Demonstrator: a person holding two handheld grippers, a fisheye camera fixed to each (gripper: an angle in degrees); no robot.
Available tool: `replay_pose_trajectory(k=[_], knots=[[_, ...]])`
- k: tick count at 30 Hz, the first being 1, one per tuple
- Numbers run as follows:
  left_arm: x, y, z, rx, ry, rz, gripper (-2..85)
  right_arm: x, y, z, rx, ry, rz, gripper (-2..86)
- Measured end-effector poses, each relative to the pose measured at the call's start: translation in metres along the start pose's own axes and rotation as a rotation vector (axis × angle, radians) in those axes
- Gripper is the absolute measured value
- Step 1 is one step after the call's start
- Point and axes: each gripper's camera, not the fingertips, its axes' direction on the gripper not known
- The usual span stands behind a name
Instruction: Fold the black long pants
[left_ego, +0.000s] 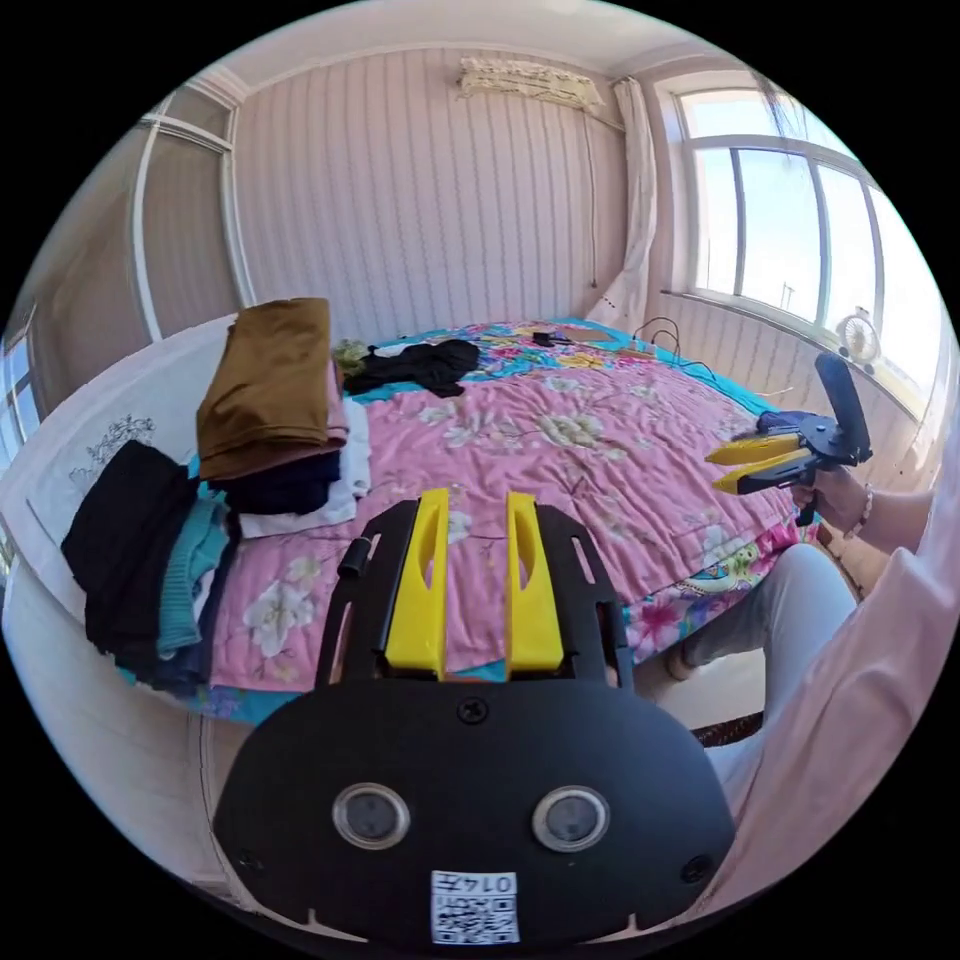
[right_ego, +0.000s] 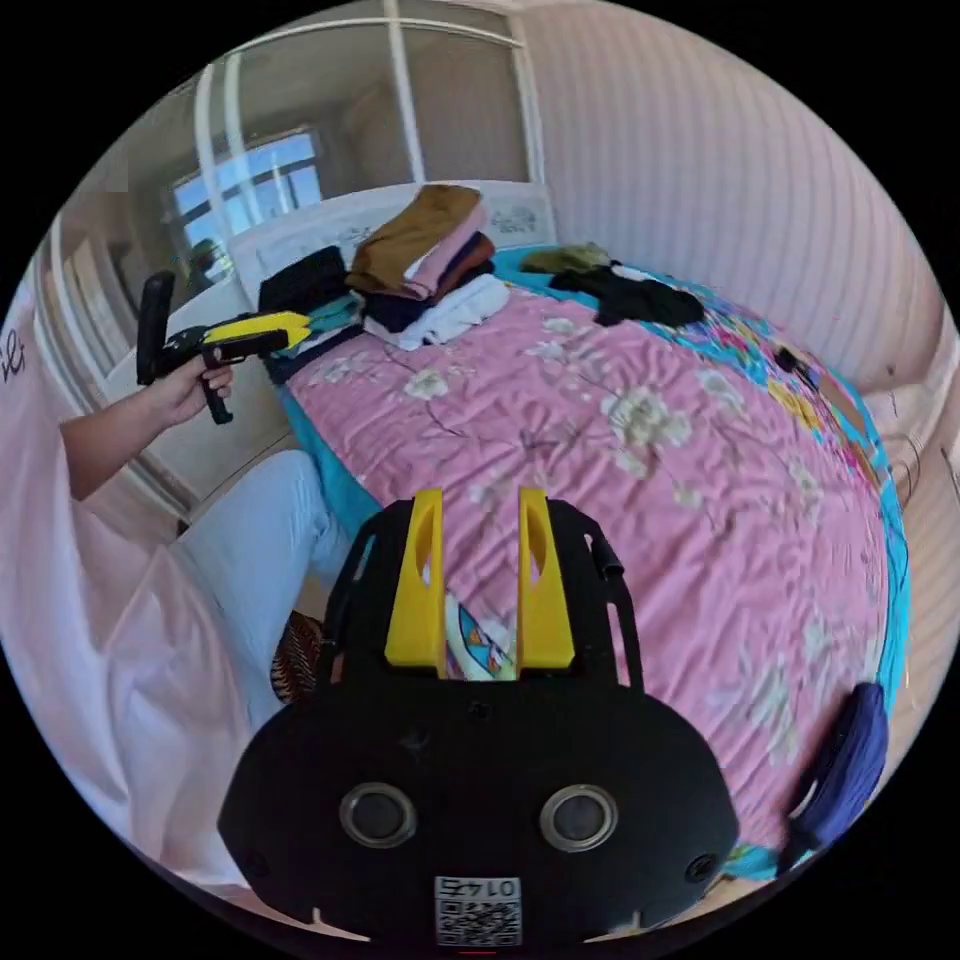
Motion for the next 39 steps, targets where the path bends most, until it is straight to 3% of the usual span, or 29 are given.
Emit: replay_pose_trajectory(k=[5, 8, 18, 33, 39], knots=[[-0.093, 0.057, -0.059, 0.037, -0.106, -0.153, 10.8, -0.118, -0.107, 0.072, 0.107, -0.235, -0.316, 23.0], [-0.148, 0.086, -0.092, 0.067, -0.194, -0.236, 13.3, -0.180, -0.156, 0.109, 0.109, -0.291, -0.463, 25.1], [-0.336, 0.147, -0.145, 0.119, -0.465, -0.471, 18.5, -0.343, -0.276, 0.240, 0.065, -0.338, -0.696, 22.6], [-0.477, 0.163, -0.103, -0.076, -0.422, -0.436, 11.5, -0.498, -0.373, 0.413, -0.076, -0.171, -0.838, 17.6], [-0.488, 0.171, -0.104, -0.079, -0.488, -0.426, 8.4, -0.515, -0.358, 0.435, 0.109, 0.086, -0.797, 9.7]])
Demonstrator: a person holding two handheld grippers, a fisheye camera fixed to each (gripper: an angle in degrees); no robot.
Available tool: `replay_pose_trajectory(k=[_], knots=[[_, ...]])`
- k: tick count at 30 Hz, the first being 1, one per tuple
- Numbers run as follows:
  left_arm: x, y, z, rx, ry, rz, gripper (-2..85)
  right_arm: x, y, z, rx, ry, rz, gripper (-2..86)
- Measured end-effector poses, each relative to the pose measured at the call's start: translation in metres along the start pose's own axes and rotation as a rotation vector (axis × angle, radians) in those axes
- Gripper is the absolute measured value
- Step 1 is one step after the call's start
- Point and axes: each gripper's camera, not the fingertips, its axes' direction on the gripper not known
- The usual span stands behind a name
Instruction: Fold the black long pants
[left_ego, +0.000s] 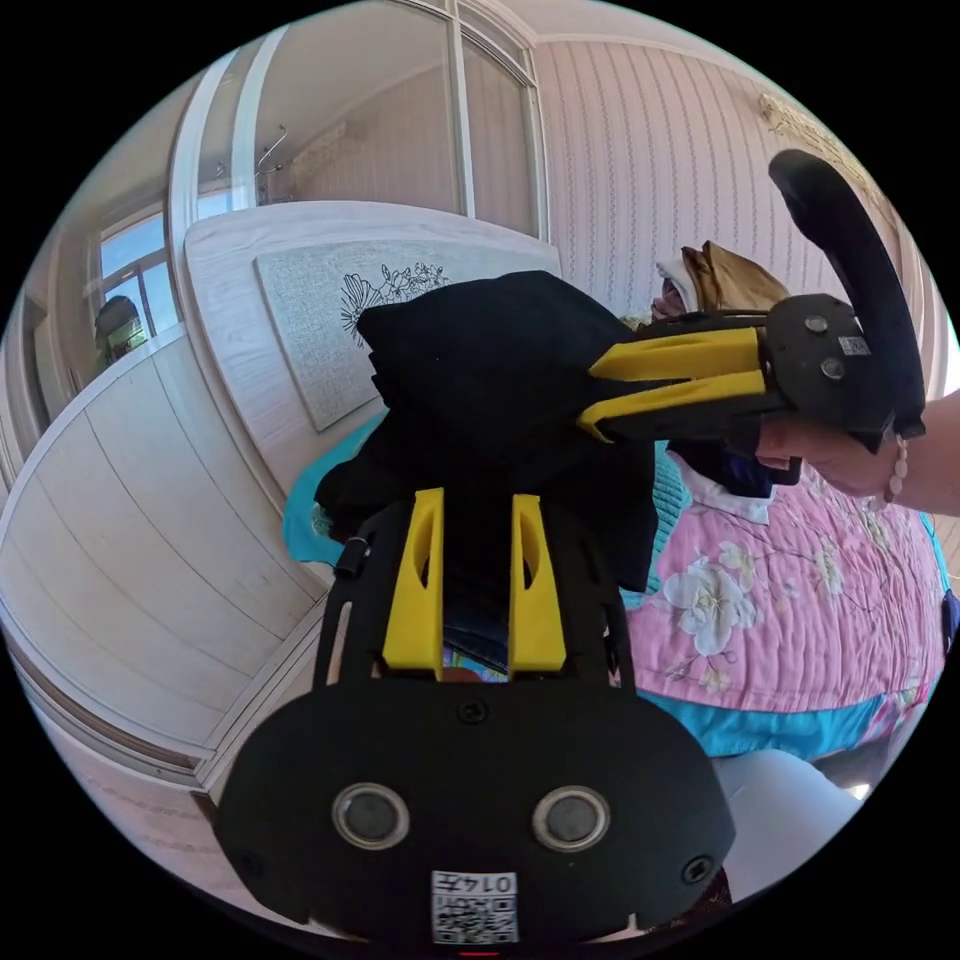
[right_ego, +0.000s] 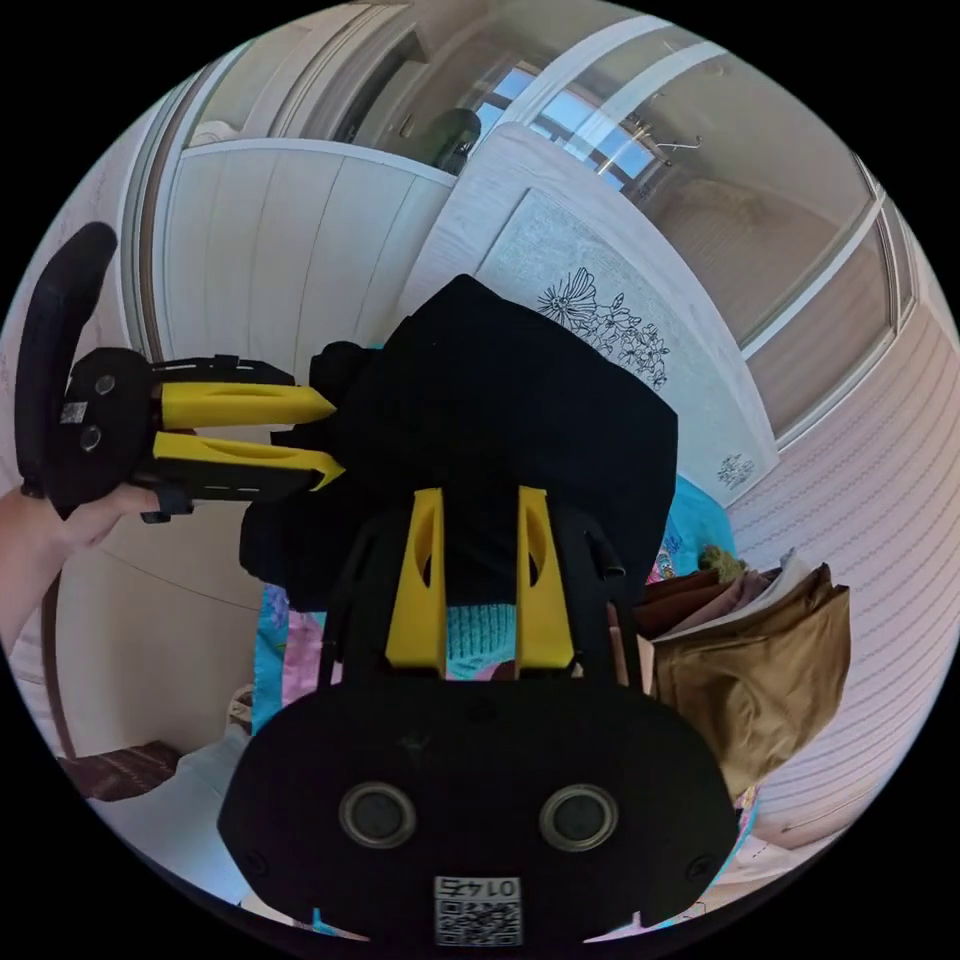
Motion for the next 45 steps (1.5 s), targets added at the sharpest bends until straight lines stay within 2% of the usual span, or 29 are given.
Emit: replay_pose_trajectory(k=[3, 7, 9, 15, 20, 22, 24, 27, 30, 32, 33, 34, 35, 36, 37, 39, 41, 42, 45], knots=[[-0.011, 0.000, -0.003, 0.017, -0.019, -0.051, 2.4, 0.009, 0.000, 0.005, -0.029, -0.003, -0.014, 3.2], [-0.025, -0.010, -0.003, -0.002, 0.030, -0.074, -0.6, 0.066, 0.000, 0.007, -0.087, -0.295, 0.149, 0.0], [-0.030, -0.016, -0.004, -0.010, 0.056, -0.088, -0.9, 0.085, 0.001, -0.002, -0.060, -0.319, 0.194, -0.3], [-0.051, -0.041, -0.043, 0.113, 0.171, -0.165, -1.0, 0.149, 0.006, -0.065, 0.114, -0.318, 0.293, -0.8], [-0.046, -0.077, -0.094, 0.266, 0.237, -0.118, -1.0, 0.213, 0.033, -0.142, 0.349, -0.309, 0.458, -0.8], [-0.037, -0.088, -0.118, 0.322, 0.285, -0.077, -1.0, 0.231, 0.053, -0.169, 0.427, -0.319, 0.488, -0.8], [-0.011, -0.090, -0.154, 0.405, 0.378, 0.050, -1.0, 0.247, 0.086, -0.197, 0.508, -0.343, 0.531, -0.8], [0.039, -0.067, -0.178, 0.456, 0.528, 0.154, -1.0, 0.265, 0.170, -0.246, 0.602, -0.327, 0.611, -0.7], [0.094, -0.021, -0.157, 0.337, 0.702, 0.115, -1.0, 0.266, 0.275, -0.280, 0.542, -0.243, 0.778, -0.3], [0.130, 0.015, -0.118, 0.164, 0.733, 0.096, -1.0, 0.251, 0.359, -0.285, 0.354, -0.173, 0.940, 0.0], [0.151, 0.042, -0.080, -0.014, 0.760, 0.040, -0.9, 0.245, 0.378, -0.282, 0.276, -0.144, 0.970, 0.1], [0.161, 0.056, -0.059, -0.118, 0.770, 0.012, -0.9, 0.232, 0.415, -0.271, 0.077, -0.086, 1.033, 0.2], [0.181, 0.086, -0.020, -0.321, 0.813, -0.016, -0.9, 0.219, 0.451, -0.255, -0.129, -0.053, 1.113, 0.2], [0.201, 0.108, 0.004, -0.473, 0.853, 0.046, -1.0, 0.213, 0.467, -0.246, -0.222, -0.063, 1.149, 0.2], [0.218, 0.121, 0.015, -0.593, 0.778, 0.120, -1.0, 0.202, 0.492, -0.230, -0.343, -0.127, 1.200, 0.3], [0.224, 0.120, 0.005, -0.494, 0.736, 0.178, -1.0, 0.189, 0.512, -0.223, -0.424, -0.033, 1.227, 0.2], [0.226, 0.114, 0.002, -0.523, 0.696, 0.217, -0.9, 0.192, 0.526, -0.228, -0.446, 0.037, 1.274, 0.2], [0.223, 0.110, 0.000, -0.525, 0.686, 0.206, -0.9, 0.195, 0.529, -0.230, -0.441, 0.032, 1.296, 0.2], [0.201, 0.102, -0.010, -0.451, 0.681, 0.090, -0.6, 0.213, 0.542, -0.255, -0.408, 0.211, 1.391, 0.5]])
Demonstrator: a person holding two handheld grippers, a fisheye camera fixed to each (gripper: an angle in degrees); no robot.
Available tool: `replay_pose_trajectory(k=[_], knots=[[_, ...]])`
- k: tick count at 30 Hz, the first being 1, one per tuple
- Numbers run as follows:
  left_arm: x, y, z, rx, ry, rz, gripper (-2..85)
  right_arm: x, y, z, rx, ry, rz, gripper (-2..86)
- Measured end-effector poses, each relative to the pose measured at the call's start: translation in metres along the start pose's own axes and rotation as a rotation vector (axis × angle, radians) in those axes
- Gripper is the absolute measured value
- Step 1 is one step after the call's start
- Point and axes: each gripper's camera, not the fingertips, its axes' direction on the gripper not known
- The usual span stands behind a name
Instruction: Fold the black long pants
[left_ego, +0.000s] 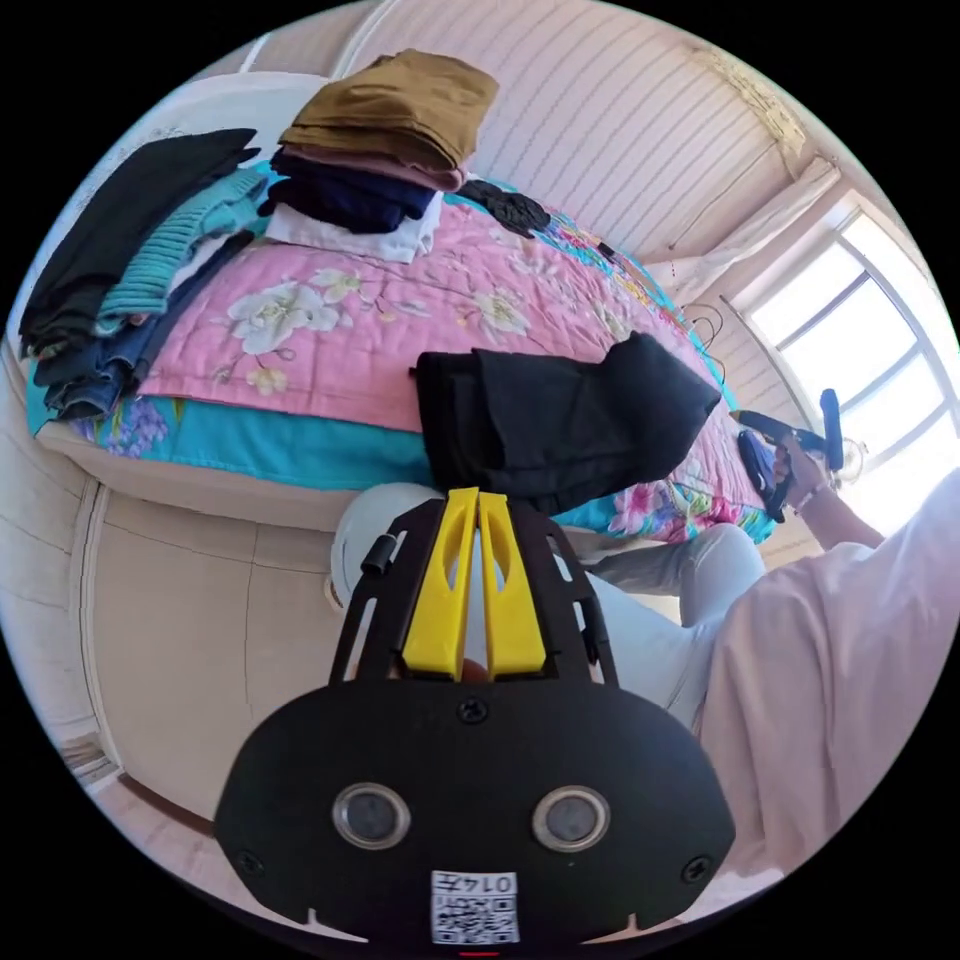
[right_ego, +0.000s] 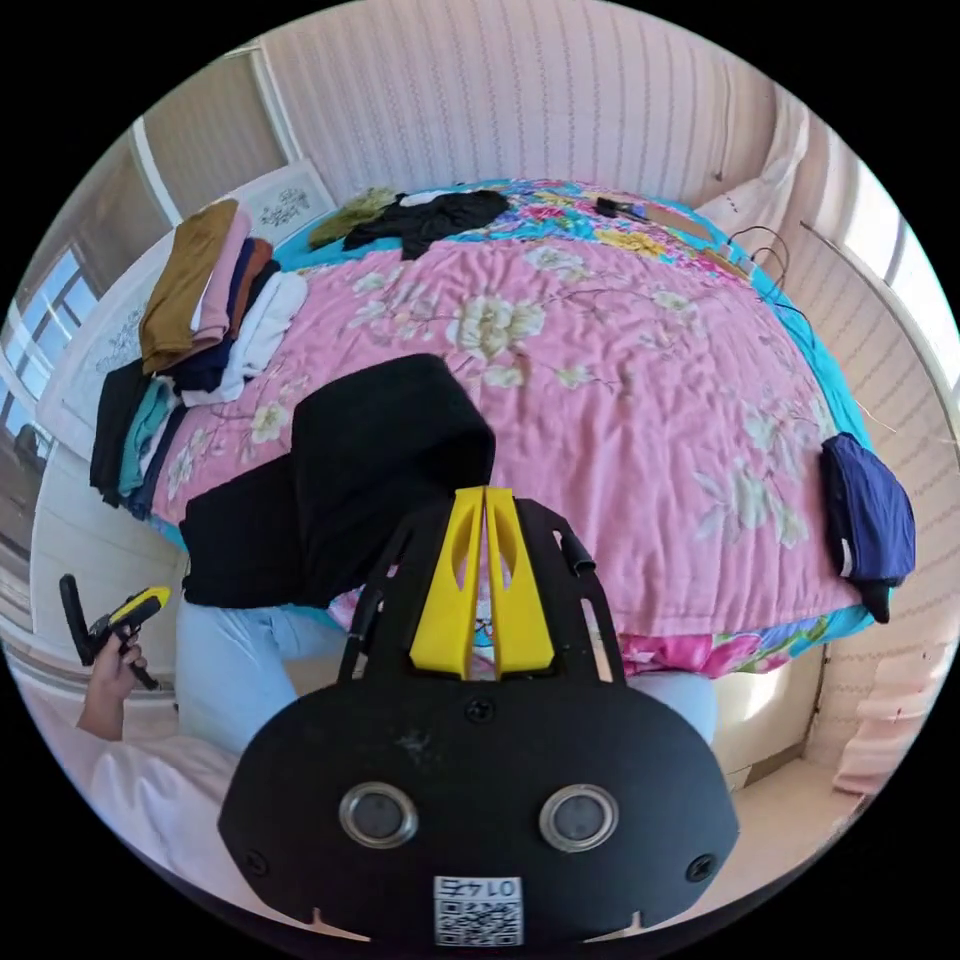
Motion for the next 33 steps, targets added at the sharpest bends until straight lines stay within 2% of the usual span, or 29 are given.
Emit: replay_pose_trajectory(k=[1, 3, 5, 6, 8, 12, 14, 17, 21, 26, 33], knots=[[-0.002, 0.000, -0.004, 0.015, -0.005, -0.009, -0.4, 0.007, -0.004, -0.011, 0.059, 0.014, 0.032, 0.9], [-0.006, 0.000, -0.011, 0.070, -0.080, 0.005, 1.9, 0.003, -0.012, -0.026, 0.132, -0.049, -0.043, 2.1], [-0.009, -0.006, -0.005, 0.086, -0.117, -0.001, 5.6, -0.029, -0.023, -0.031, 0.142, -0.121, -0.237, 7.0], [-0.010, -0.013, 0.002, 0.082, -0.085, -0.007, 6.7, -0.041, -0.025, -0.029, 0.138, -0.140, -0.291, 8.8], [-0.010, -0.024, 0.013, 0.108, -0.029, -0.025, 8.5, -0.099, -0.024, -0.019, 0.120, -0.235, -0.569, 13.9], [-0.003, -0.048, 0.037, 0.111, -0.011, -0.021, 10.9, -0.195, -0.004, 0.011, -0.045, -0.344, -0.964, 18.3], [-0.003, -0.055, 0.043, 0.120, 0.004, -0.031, 11.6, -0.245, 0.012, 0.036, -0.211, -0.336, -1.160, 21.9], [-0.001, -0.062, 0.051, 0.120, -0.015, -0.038, 12.3, -0.270, 0.020, 0.069, -0.316, -0.212, -1.177, 22.4], [0.000, -0.071, 0.064, 0.099, -0.033, -0.034, 12.3, -0.268, 0.018, 0.062, -0.281, -0.203, -1.158, 19.8], [0.010, -0.082, 0.081, 0.069, -0.044, 0.031, 11.7, -0.243, 0.006, 0.052, -0.277, -0.248, -1.065, 3.3], [0.019, -0.091, 0.110, -0.023, -0.067, 0.090, 7.8, -0.232, -0.002, 0.043, -0.290, -0.248, -1.033, 0.3]])
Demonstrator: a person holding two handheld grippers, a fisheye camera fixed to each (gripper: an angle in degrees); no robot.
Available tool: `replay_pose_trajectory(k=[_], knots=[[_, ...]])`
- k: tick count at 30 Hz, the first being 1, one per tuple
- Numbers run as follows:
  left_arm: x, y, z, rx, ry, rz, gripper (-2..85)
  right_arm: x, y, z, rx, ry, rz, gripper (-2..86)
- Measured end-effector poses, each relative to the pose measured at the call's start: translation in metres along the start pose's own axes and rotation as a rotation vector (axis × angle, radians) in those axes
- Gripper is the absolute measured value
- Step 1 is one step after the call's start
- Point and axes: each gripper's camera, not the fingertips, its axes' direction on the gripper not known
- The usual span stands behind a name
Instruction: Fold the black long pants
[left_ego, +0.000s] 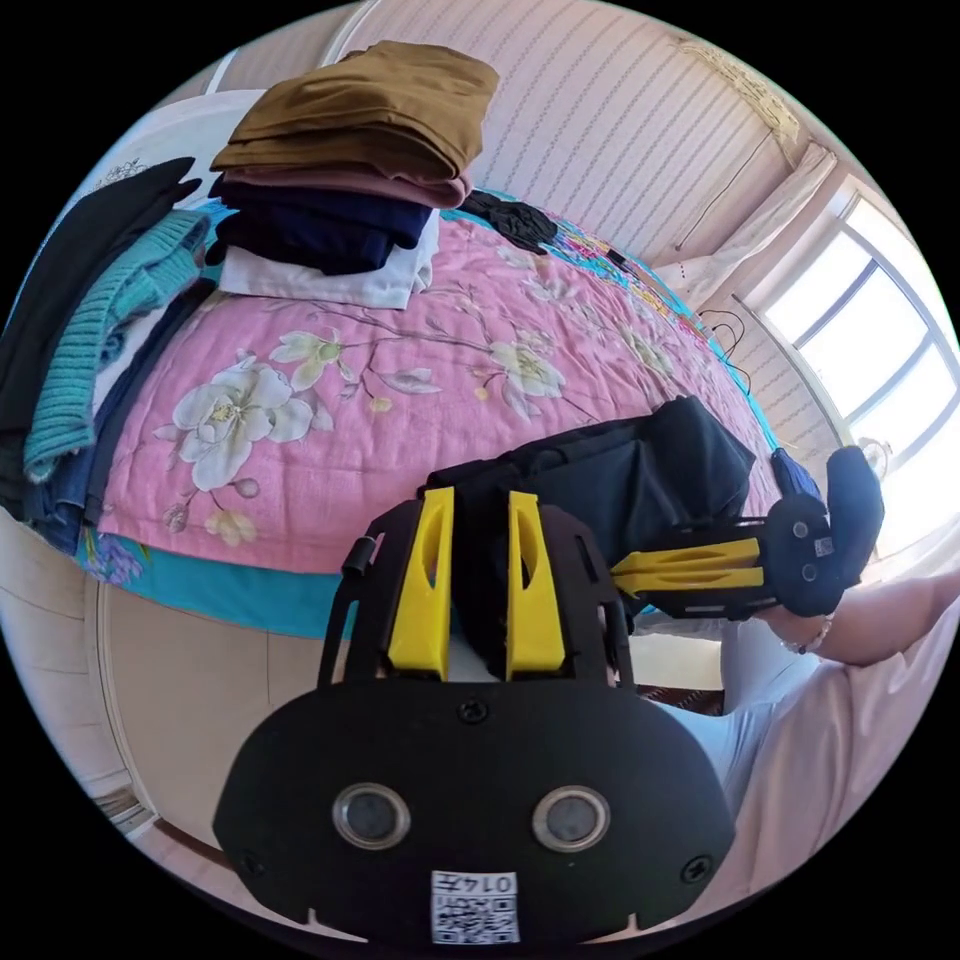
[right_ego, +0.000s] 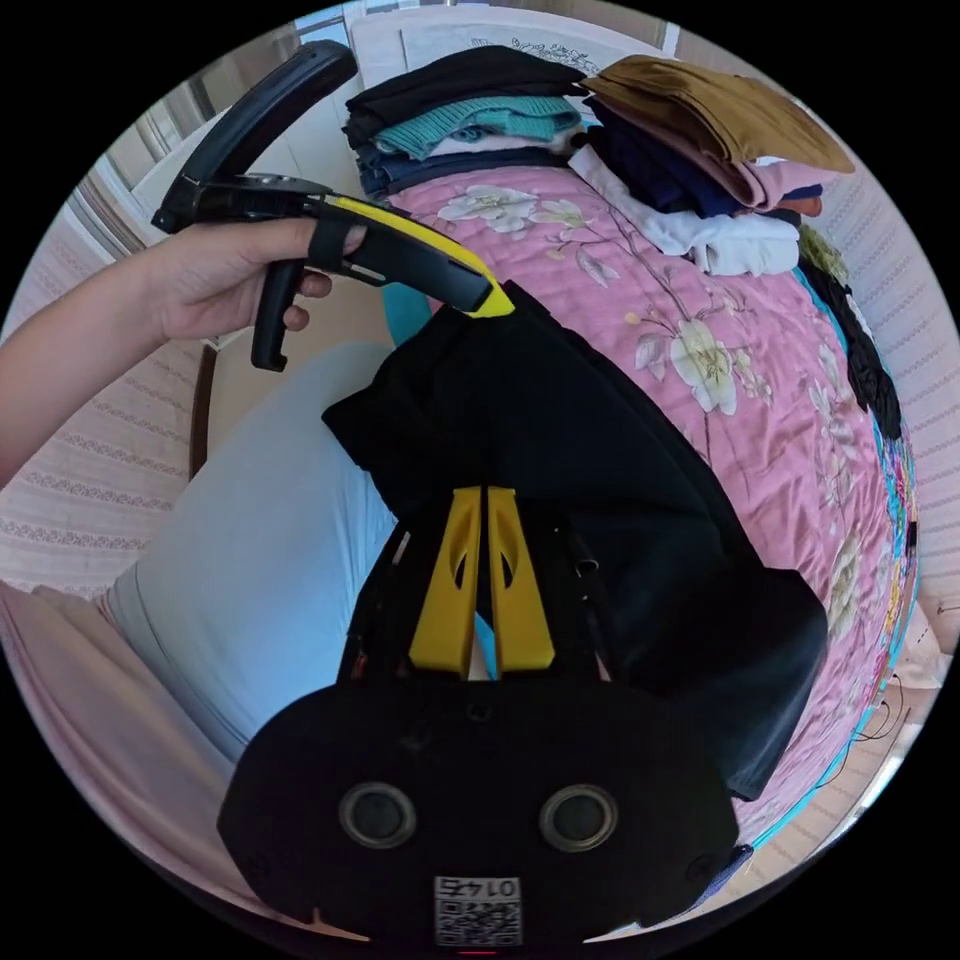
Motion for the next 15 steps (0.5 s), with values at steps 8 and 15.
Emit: replay_pose_trajectory(k=[8, 15], knots=[[0.015, 0.003, 0.000, -0.053, -0.015, 0.075, -0.6, 0.082, 0.073, -0.086, 0.170, 0.001, 0.364, -0.1], [0.043, 0.020, -0.055, 0.022, 0.290, 0.205, -0.9, 0.168, 0.210, -0.226, 0.301, 0.373, 0.770, 0.1]])
